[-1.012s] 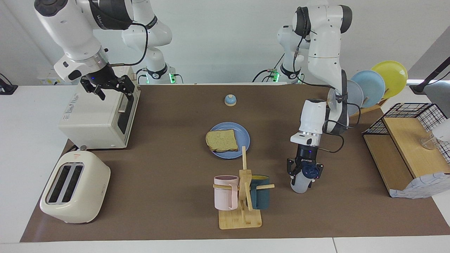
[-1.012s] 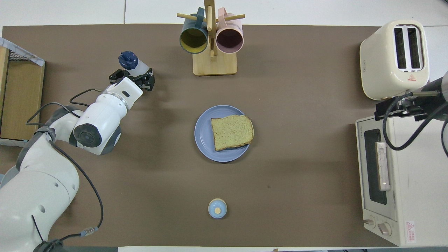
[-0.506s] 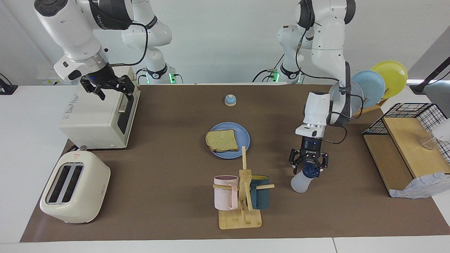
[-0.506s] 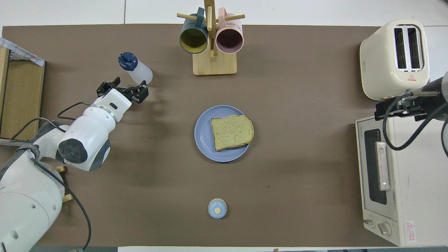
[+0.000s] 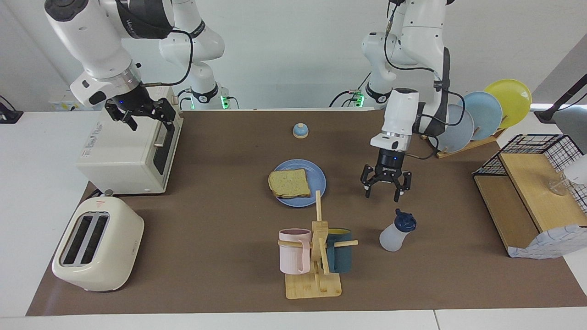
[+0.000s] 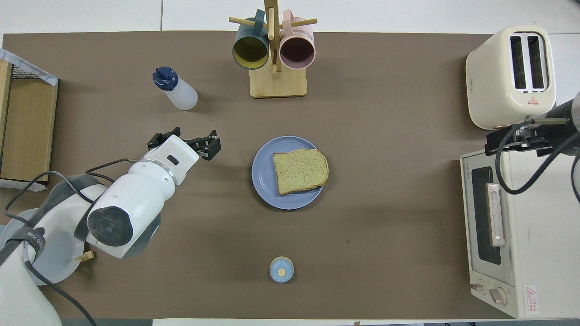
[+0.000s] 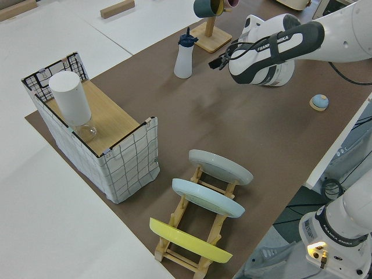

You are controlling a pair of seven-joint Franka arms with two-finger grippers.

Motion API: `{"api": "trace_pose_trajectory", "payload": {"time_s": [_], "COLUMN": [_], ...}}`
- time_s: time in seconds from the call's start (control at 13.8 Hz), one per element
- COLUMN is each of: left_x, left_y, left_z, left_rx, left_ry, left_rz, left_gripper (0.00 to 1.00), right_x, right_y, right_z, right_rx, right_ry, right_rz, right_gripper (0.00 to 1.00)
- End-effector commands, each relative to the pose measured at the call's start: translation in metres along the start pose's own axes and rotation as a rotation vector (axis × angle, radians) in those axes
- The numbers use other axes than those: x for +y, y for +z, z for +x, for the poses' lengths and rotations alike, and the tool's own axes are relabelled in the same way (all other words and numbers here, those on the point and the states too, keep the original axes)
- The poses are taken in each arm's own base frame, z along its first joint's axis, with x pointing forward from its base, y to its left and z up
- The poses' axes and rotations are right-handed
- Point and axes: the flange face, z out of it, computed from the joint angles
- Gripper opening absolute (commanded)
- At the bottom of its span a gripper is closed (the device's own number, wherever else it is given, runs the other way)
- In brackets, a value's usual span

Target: Put bread on plate and add seasoning

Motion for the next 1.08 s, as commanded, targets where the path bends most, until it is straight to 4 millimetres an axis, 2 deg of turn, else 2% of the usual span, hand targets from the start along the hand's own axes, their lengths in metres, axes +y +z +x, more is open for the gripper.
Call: {"api": "trace_pose_trajectory", "payload": {"time_s": [0.0,0.14,0.29,0.36,0.51,0.58,0.65,0.79,1.01], "left_x": [0.029,0.043,0.057,0.058,0.045,0.033,0.009,-0.038,-0.123], "left_y": [-0.044,-0.076,-0.109,-0.123,-0.155,-0.171,-0.184,-0.2,-0.215], "left_z": [0.029,0.062,0.095,0.108,0.137,0.149,0.161,0.172,0.171], "left_rx": [-0.079,-0.158,-0.203,-0.235,-0.314,-0.362,-0.396,-0.471,-0.541], "left_ry": [-0.006,-0.001,-0.055,-0.047,-0.011,0.015,0.035,0.084,0.137], "left_rz": [0.09,0.187,0.191,0.199,0.171,0.162,0.172,0.161,0.141], "left_gripper": [1.0,1.0,1.0,1.0,1.0,1.0,1.0,1.0,1.0], "right_x": [0.003,0.003,0.002,0.003,0.002,0.003,0.002,0.003,0.002], "right_y": [0.001,0.0,0.001,0.0,0.0,0.0,0.0,0.0,0.0], "right_z": [-0.004,-0.004,-0.004,-0.004,-0.004,-0.004,-0.004,-0.004,-0.004], "right_rx": [0.002,0.002,0.001,0.002,0.002,0.002,0.002,0.002,0.002], "right_ry": [0.017,0.017,0.015,0.017,0.015,0.017,0.015,0.017,0.015], "right_rz": [0.02,0.02,0.019,0.02,0.02,0.02,0.02,0.02,0.02], "right_gripper": [1.0,1.0,1.0,1.0,1.0,1.0,1.0,1.0,1.0]}}
